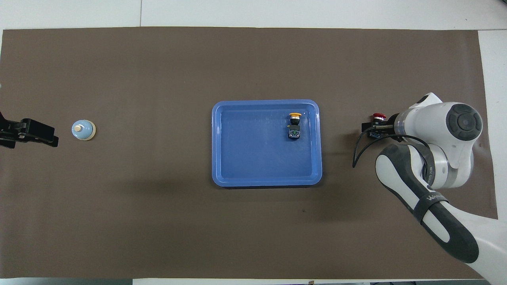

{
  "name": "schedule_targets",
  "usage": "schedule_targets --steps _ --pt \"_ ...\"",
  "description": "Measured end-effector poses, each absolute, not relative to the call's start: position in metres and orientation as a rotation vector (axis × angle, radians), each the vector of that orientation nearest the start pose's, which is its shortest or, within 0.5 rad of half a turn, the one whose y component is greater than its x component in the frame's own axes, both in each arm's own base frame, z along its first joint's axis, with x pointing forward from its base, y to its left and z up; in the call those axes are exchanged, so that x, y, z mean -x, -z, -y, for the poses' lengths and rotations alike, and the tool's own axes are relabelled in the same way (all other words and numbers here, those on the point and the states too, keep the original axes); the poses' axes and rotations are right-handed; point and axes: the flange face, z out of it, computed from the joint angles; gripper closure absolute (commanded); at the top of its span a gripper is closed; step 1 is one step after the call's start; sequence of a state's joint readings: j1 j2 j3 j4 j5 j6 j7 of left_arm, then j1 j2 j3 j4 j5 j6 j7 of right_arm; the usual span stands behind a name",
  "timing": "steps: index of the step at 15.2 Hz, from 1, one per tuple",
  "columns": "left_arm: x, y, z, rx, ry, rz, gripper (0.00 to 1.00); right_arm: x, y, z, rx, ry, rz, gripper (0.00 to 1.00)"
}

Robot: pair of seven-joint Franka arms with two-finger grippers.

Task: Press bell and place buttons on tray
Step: 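Move the right gripper to the red-capped button and grasp it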

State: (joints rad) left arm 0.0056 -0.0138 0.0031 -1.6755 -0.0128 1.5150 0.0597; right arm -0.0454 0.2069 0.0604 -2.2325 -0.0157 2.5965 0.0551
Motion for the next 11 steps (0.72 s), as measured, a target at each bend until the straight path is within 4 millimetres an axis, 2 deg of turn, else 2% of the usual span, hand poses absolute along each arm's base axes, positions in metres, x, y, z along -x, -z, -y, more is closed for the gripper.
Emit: schedule_targets --steps 1,3,8,11 --pt "-0.539 -0.579 -0.003 3.150 -0.231 -0.080 0.00 -0.558 -0.291 -0.009 3.123 0.246 -0.046 0.62" --pt "-0.539 -0.579 -0.003 3.150 -0.231 -0.080 0.00 -0.556 -0.289 -0.009 3.123 0.244 -0.045 1.00" --pt "-0.539 -0.579 -0.003 3.150 -0.231 -0.080 0.00 -0.557 -0.290 -0.015 3.120 0.251 -0.028 1.00" --pt "-0.539 -0.579 -0.003 3.150 -0.231 -0.080 0.00 -0.566 -0.302 -0.024 3.117 0.262 -0.005 1.00"
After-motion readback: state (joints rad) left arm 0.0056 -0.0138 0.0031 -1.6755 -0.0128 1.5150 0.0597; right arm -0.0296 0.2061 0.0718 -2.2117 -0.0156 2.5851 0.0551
